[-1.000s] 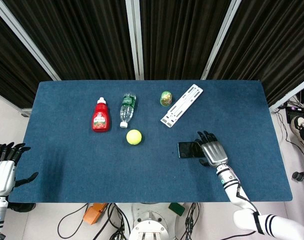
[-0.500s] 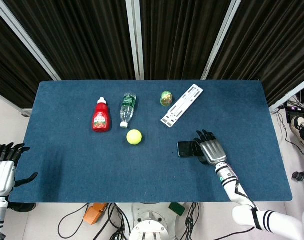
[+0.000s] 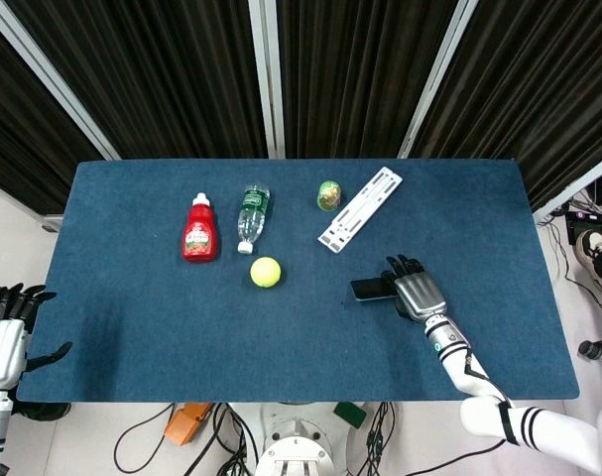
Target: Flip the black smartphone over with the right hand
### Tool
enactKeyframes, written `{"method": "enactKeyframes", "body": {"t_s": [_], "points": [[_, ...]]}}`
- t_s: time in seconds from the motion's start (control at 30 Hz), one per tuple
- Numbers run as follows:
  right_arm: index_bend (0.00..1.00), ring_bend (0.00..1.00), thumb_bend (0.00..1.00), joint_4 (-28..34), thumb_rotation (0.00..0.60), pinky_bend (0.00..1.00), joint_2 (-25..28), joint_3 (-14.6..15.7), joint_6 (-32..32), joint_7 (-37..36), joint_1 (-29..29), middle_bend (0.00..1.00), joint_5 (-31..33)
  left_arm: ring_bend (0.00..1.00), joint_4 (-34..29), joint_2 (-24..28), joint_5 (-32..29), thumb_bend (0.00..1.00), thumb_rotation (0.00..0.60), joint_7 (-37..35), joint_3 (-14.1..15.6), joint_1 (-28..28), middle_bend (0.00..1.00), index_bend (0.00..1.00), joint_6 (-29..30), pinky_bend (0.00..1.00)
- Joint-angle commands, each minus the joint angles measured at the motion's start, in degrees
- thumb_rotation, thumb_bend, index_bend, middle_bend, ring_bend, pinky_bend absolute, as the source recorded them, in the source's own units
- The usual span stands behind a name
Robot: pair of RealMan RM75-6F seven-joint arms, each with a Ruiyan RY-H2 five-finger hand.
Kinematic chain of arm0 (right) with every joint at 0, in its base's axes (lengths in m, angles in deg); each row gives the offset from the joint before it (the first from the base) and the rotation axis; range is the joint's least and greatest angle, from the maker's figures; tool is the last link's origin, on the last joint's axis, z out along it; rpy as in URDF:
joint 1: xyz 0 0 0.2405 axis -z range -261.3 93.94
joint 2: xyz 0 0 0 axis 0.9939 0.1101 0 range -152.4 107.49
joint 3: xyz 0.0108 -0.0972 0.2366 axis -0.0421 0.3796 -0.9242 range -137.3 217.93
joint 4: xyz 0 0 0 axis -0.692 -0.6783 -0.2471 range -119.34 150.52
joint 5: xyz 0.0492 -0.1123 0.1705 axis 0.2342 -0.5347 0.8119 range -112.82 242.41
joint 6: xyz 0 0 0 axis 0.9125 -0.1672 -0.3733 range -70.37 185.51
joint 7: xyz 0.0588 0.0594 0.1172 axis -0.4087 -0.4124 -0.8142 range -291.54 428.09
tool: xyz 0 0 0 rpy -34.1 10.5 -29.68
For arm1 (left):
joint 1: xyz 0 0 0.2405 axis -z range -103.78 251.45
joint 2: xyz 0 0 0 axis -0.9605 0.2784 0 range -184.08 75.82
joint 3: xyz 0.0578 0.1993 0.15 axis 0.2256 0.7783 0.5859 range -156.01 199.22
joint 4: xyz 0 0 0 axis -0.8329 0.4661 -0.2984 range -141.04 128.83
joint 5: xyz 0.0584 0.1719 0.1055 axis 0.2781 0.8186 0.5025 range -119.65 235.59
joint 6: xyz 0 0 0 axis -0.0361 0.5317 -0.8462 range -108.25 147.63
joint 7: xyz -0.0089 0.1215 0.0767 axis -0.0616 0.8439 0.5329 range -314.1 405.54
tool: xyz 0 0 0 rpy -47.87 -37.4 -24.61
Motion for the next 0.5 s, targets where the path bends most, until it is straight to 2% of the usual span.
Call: {"method": "enactKeyframes", "body": {"t_s": [0.03,0.23,0.5], "points": [[0.34,0.0,0.97,0.42,0.6,0.16,0.64,0.21,-0.63,0.15,-0.42,0.12,0.51,0.07,0.07,-0.03,-0.07,0.15,0.6,-0.1,-0.04,-0.04,0.15,0.24,0.04,0.0],[0.35,0.0,1.0,2.38,0.6,0.16,3.17,0.8,-1.01,0.34,-0.78,0.12,1.22,0.07,0.14,0.02,-0.07,0.15,0.6,-0.16,-0.04,-0.13,0.15,0.24,0.12,0.0],[0.38,0.0,1.0,6.52,0.6,0.16,10.09,1.3,-5.04,-0.1,-2.16,0.12,5.32,0.07,0.19,0.0,-0.22,0.15,0.6,-0.15,0.0,-0.15,0.15,0.24,-0.1,0.0]]}}
